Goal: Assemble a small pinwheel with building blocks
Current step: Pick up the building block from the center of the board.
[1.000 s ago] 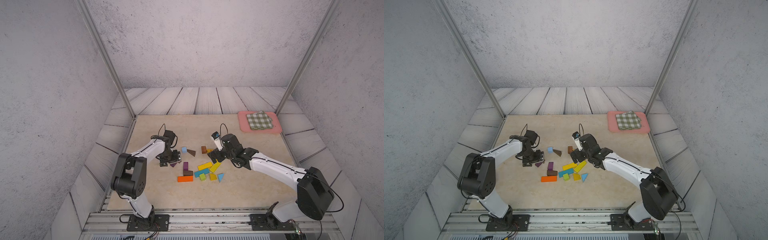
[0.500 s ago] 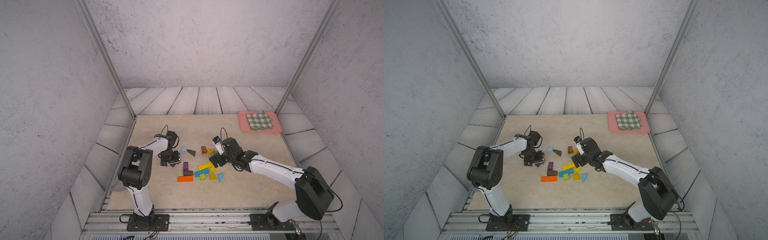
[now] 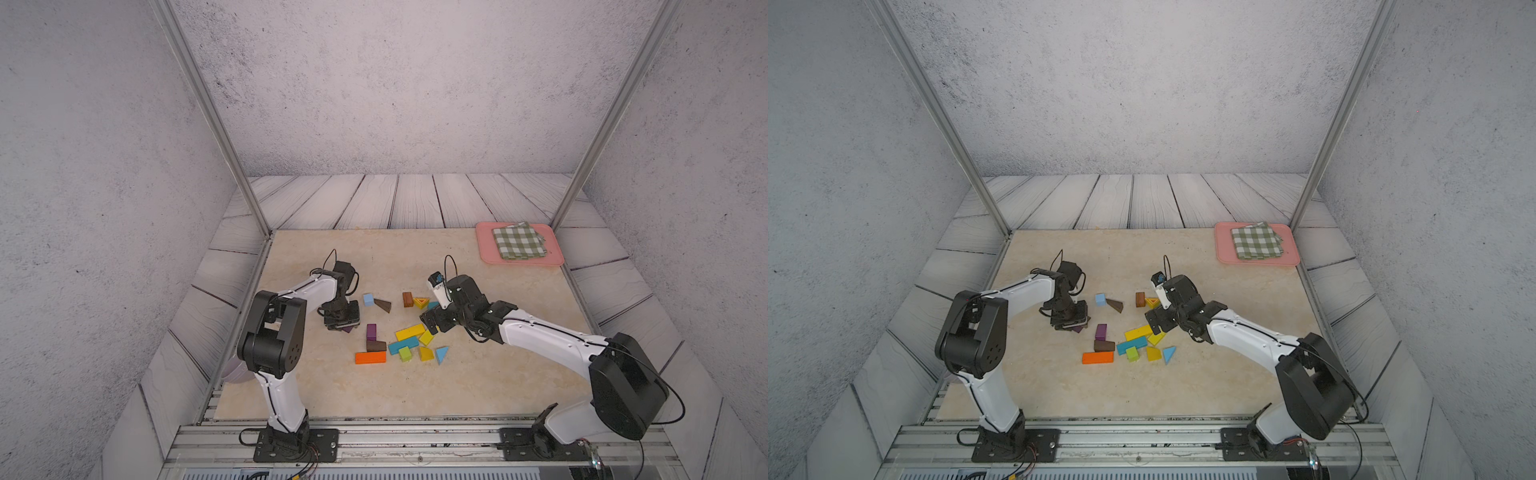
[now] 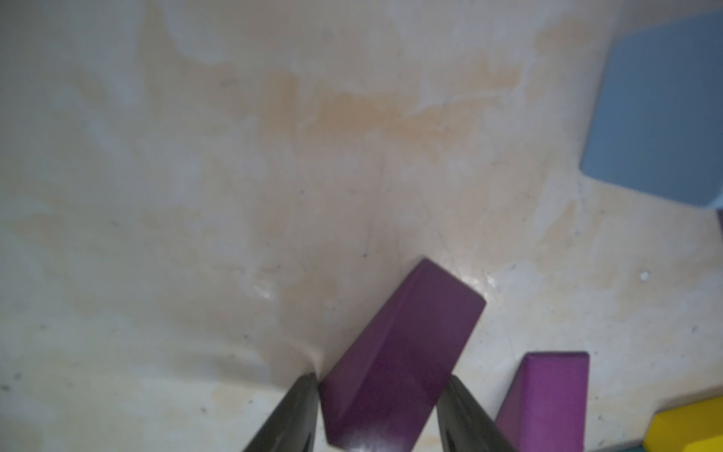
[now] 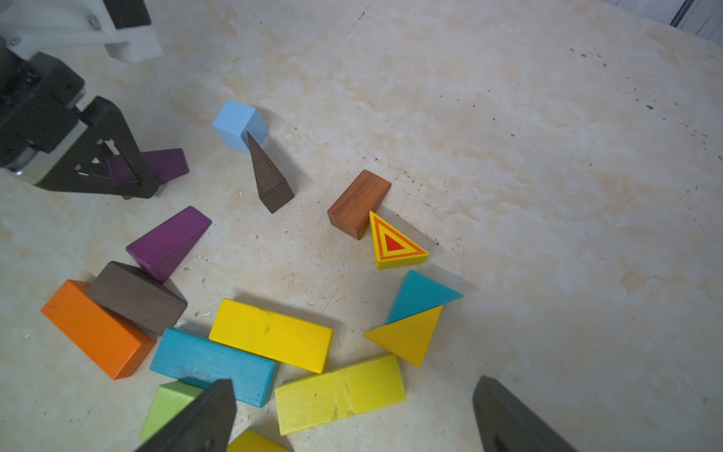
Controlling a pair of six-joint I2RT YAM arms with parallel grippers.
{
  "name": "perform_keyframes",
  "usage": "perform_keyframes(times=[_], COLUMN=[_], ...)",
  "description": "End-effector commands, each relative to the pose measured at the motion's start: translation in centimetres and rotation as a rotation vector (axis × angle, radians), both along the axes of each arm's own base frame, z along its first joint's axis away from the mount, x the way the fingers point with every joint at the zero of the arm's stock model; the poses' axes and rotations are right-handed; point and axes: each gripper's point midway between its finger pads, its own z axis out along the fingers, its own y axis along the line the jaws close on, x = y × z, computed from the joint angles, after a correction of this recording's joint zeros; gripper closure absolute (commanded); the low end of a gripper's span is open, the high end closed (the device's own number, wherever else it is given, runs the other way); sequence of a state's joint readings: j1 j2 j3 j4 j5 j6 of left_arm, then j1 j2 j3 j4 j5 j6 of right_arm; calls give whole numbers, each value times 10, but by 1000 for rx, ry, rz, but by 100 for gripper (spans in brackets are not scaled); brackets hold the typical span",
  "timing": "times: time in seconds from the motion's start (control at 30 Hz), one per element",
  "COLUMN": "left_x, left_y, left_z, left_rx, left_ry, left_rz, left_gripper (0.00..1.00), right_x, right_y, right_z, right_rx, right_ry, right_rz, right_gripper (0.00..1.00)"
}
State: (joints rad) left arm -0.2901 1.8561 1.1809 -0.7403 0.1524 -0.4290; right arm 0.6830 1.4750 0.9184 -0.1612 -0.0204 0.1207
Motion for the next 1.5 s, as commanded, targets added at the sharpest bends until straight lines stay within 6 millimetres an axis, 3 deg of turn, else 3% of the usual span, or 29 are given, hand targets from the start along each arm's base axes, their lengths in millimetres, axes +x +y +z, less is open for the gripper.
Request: perform_keyframes(times=[0.0, 0.03, 0.07, 0.1, 0.13, 0.17, 0.3, 0.53, 0.7, 0.8, 0.9, 0.97, 1.2, 1.37, 1.47], left_x=[-3, -4, -4, -4, -5, -5, 0, 8, 7, 5, 6, 11, 24, 16, 16], left_y=[-7, -8, -9, -10, -9, -9, -2, -7, -8, -6, -12, -23, -63, -87, -87], left_z=[4, 5, 6, 6, 6, 6, 7, -7, -5, 2, 23, 49, 143, 165, 166], left_rx=[-25, -32, -40, -44, -40, -36, 12, 7, -1, 1, -47, -145, -741, -991, -1043], left_ry=[9, 14, 17, 19, 23, 24, 23, 46, 39, 33, -16, -100, -426, -407, -421], left_rz=[-2, 2, 7, 13, 22, 24, 26, 29, 30, 34, 47, 49, 107, 43, 90], left_gripper=[57, 65, 66, 63, 48, 43, 38, 51, 56, 64, 72, 73, 80, 84, 84], right_x=[-2, -2, -2, -2, -2, -2, -4, -12, -23, -27, -31, -33, -36, -42, -37], right_y=[-1, -2, -2, -2, -2, -2, -2, 5, 14, 18, 24, 28, 49, 80, 87], right_z=[10, 9, 10, 10, 9, 10, 8, 9, 14, 16, 20, 26, 60, 73, 77], right_rx=[29, 29, 30, 30, 30, 33, 34, 80, 148, 170, 204, 234, 412, 479, 506], right_ry=[-11, -10, -12, -13, -13, -14, -7, 14, 17, 26, 36, 41, 47, 112, 130], right_rz=[-1, -3, -5, -3, -1, 0, 4, 40, 98, 123, 147, 156, 167, 218, 205], right_gripper=[1, 1, 1, 1, 1, 1, 1, 1, 1, 1, 1, 1, 1, 1, 4])
